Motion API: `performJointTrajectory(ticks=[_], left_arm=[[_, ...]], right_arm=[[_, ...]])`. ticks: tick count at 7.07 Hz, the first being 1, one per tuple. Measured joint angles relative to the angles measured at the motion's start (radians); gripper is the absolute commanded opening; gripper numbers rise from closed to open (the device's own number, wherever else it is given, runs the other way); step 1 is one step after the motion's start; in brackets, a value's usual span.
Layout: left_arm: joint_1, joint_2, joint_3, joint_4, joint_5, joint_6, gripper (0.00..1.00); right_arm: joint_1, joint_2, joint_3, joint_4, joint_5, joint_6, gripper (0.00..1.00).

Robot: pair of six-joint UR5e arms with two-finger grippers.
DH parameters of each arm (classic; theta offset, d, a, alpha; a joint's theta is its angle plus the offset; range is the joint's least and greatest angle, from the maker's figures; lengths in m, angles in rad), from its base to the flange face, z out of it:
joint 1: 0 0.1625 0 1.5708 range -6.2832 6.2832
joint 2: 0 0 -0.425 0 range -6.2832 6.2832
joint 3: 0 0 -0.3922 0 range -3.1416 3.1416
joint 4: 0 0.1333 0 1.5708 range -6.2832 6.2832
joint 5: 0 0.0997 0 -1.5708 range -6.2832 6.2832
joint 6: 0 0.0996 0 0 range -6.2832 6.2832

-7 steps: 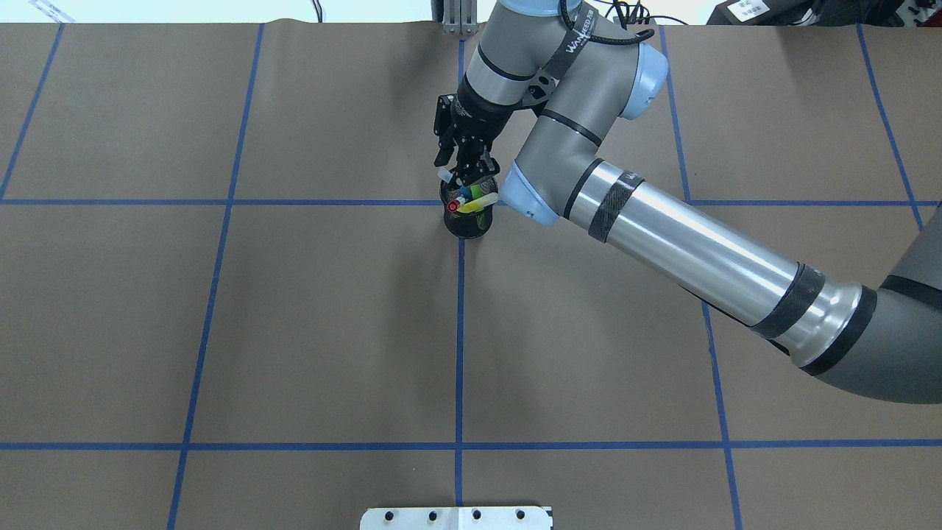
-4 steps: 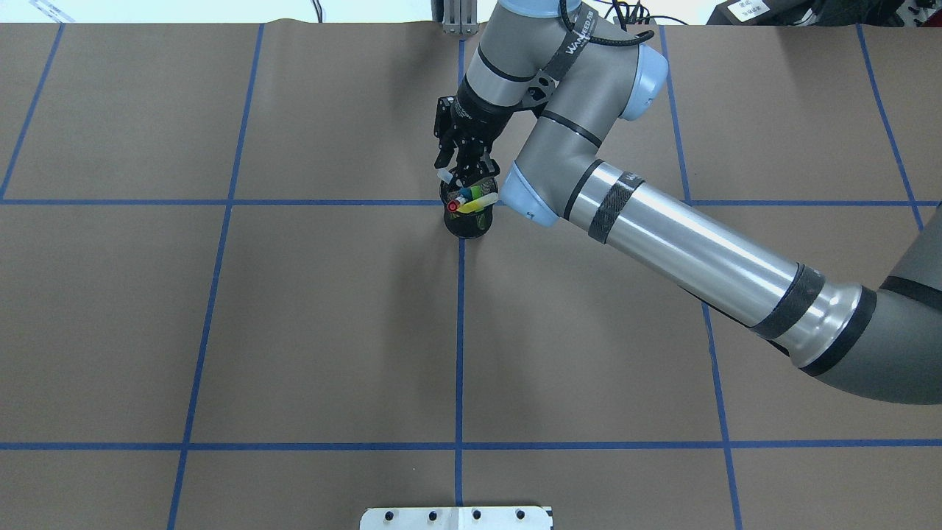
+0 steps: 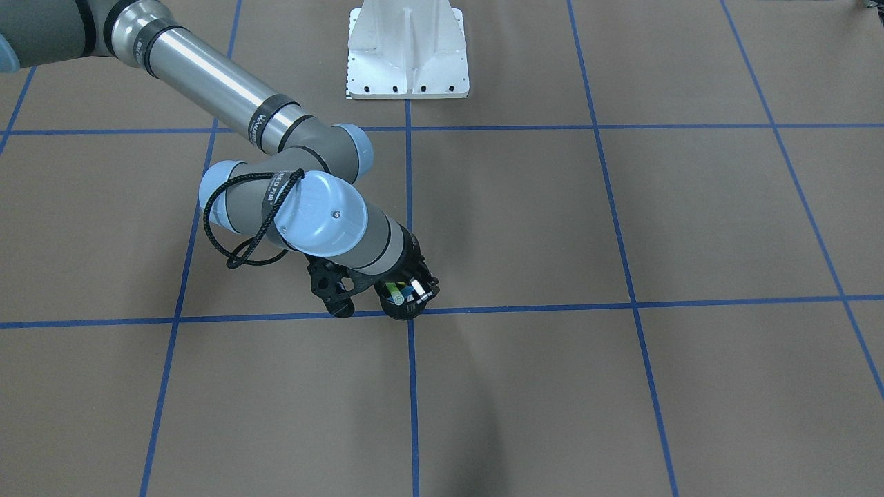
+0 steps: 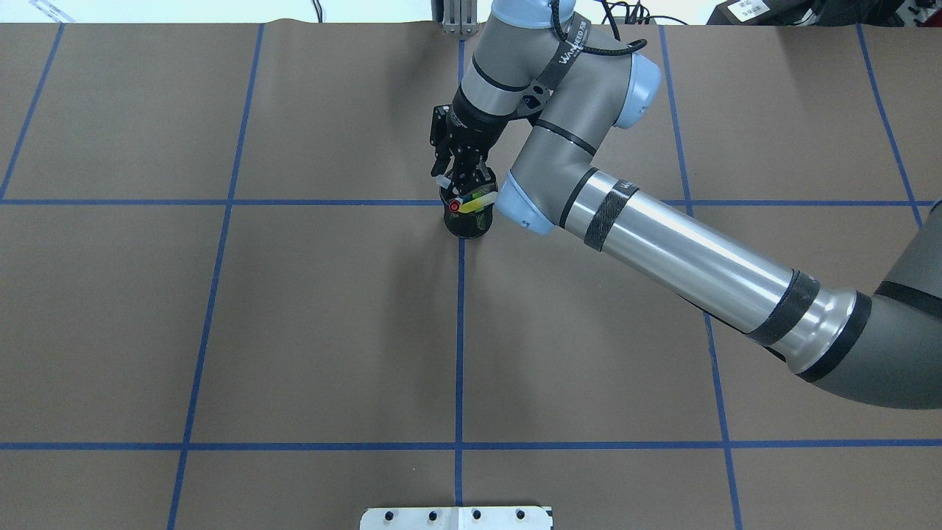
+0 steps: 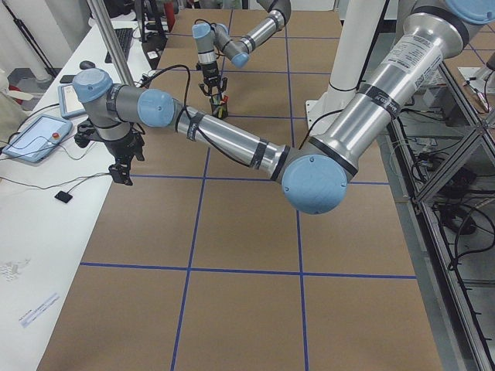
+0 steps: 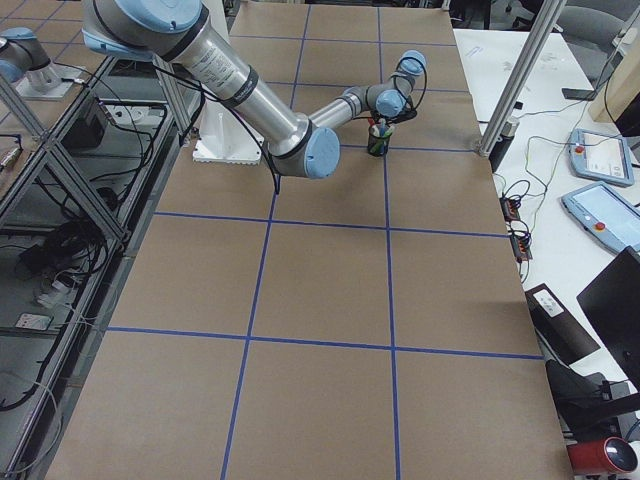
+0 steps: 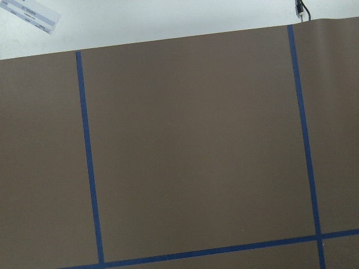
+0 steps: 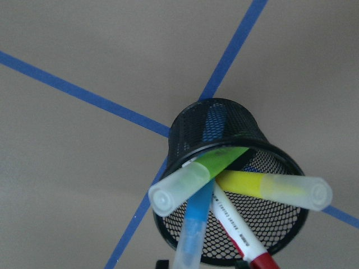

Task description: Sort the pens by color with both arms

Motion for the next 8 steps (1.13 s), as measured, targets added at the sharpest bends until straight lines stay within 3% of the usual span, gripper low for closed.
performJointTrajectory(ticks=[1, 8], left_arm=[[0.0, -0.002, -0.003, 0.0, 0.0, -0.001, 0.99], [0.005, -0.005, -0.018, 0.001, 0.0, -0.026, 0.99]], right_arm=[[0.0, 0.0, 0.0, 0.0, 0.001, -0.003, 0.28], [0.013, -0.002, 0.007, 0.008, 0.043, -0.013, 0.25]])
